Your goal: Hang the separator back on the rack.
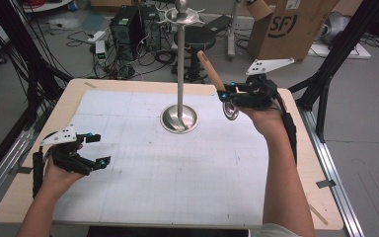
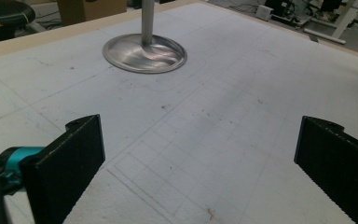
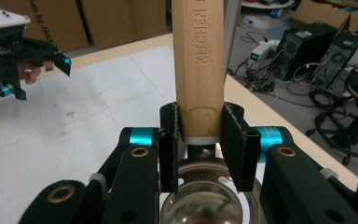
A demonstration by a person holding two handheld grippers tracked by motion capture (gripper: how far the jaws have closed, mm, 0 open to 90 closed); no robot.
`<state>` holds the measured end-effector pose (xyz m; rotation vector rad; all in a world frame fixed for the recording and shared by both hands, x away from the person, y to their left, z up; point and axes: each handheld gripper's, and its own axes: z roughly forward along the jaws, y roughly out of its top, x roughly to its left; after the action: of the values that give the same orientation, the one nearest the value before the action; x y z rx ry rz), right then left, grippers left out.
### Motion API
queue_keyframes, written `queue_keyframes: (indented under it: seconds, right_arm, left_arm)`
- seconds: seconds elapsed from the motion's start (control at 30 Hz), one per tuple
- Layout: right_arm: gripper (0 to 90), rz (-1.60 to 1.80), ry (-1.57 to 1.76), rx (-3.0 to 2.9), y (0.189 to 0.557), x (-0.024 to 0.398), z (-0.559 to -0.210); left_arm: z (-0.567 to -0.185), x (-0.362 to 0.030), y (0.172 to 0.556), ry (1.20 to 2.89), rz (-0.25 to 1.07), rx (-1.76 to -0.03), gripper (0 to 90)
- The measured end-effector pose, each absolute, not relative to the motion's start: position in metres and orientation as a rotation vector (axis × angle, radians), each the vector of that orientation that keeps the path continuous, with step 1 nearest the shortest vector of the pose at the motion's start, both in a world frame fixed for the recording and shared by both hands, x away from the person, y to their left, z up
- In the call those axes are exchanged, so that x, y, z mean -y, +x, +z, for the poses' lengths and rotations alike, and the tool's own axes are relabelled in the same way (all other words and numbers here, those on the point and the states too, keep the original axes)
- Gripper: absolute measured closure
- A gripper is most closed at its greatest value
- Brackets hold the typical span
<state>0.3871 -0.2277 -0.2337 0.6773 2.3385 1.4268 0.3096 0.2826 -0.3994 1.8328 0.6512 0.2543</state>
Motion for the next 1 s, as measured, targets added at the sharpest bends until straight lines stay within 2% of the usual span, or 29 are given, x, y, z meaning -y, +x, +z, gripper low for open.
queue_keyframes:
  seconds: [0.6, 1.0]
  right_arm:
    - [68.7, 1.447, 0.704, -2.261, 0.396, 0.242, -0.205]
    - [68.6, 1.423, 0.698, -2.268, 0.407, 0.237, -0.199]
  left_arm:
    - [-0.401, -0.282, 0.31, 1.835, 0.245, -0.652, 2.2]
    - [-0.401, -0.283, 0.31, 1.835, 0.247, -0.654, 2.2]
